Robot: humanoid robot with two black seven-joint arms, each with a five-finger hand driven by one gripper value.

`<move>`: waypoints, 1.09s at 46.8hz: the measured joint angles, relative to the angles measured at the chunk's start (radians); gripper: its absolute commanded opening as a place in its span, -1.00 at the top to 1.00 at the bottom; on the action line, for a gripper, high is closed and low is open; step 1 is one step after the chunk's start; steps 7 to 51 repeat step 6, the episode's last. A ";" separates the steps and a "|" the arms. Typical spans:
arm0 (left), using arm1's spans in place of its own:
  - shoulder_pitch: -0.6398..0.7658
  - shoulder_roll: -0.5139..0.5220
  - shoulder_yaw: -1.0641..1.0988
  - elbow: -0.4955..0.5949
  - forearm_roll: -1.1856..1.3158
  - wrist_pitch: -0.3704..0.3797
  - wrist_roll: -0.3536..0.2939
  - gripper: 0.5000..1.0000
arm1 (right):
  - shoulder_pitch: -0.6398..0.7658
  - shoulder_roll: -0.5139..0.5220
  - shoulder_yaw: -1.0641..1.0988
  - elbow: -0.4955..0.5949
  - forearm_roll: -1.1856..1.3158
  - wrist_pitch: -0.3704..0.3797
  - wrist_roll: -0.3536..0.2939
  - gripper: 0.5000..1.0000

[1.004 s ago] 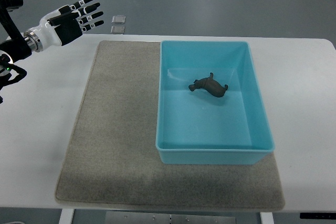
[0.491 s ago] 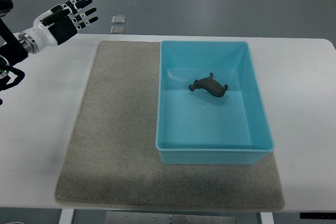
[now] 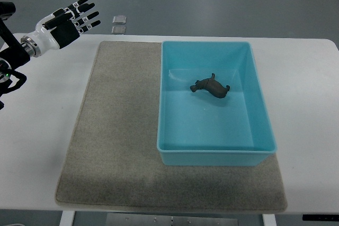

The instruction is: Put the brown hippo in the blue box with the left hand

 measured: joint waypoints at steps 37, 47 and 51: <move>0.000 0.001 -0.001 0.001 0.000 0.000 0.000 -1.00 | 0.000 0.000 -0.001 0.001 -0.001 0.000 0.000 -0.74; 0.000 0.001 -0.001 0.001 0.000 0.000 0.000 -1.00 | 0.000 0.000 -0.001 0.001 -0.001 0.000 0.000 -0.74; 0.000 0.001 -0.001 0.001 0.000 0.000 0.000 -1.00 | 0.000 0.000 -0.001 0.001 -0.001 0.000 0.000 -0.74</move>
